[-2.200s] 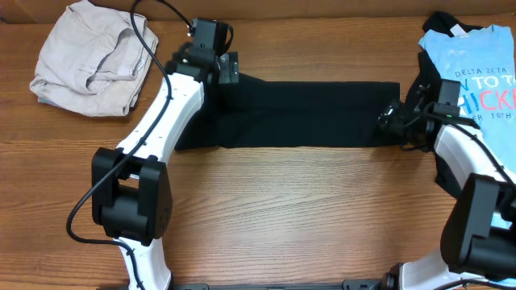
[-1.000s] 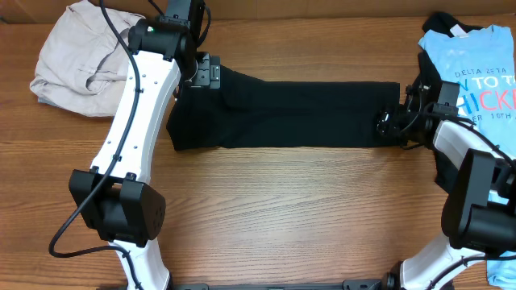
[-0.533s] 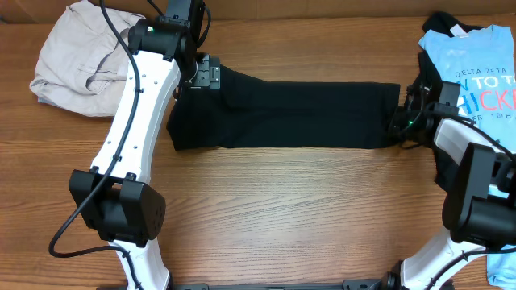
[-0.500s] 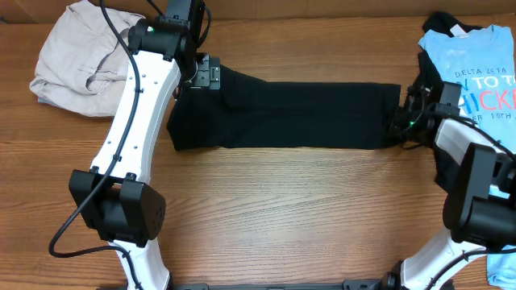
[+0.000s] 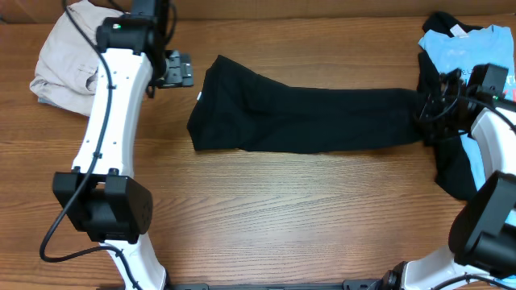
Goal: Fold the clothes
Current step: 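Fold the shirt's right end inward with the right gripper toward the left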
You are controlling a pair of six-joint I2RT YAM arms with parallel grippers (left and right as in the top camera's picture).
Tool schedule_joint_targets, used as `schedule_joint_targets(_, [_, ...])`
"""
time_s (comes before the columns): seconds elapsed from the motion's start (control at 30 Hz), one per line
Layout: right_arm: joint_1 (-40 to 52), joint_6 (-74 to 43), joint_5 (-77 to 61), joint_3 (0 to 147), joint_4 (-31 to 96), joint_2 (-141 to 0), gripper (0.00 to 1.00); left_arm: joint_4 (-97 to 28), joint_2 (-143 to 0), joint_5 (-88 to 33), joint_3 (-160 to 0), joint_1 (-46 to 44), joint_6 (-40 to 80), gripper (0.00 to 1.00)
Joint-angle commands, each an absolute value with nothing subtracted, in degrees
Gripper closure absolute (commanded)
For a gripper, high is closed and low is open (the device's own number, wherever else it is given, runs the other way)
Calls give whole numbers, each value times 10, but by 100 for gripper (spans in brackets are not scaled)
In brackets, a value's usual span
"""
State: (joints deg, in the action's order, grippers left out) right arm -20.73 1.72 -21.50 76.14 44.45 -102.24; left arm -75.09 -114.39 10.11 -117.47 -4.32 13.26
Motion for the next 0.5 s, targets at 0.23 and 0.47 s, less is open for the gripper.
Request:
schedule_joint_targets(0.23, [-86,33,-206,794,472,-1003,79,-749,-1131,105,-1190,-34,122,0])
schedule_joint_targets(0.47, [14,30,-189,794,468,-1019,79,-748,-1131,104,-1190,-34,122,0])
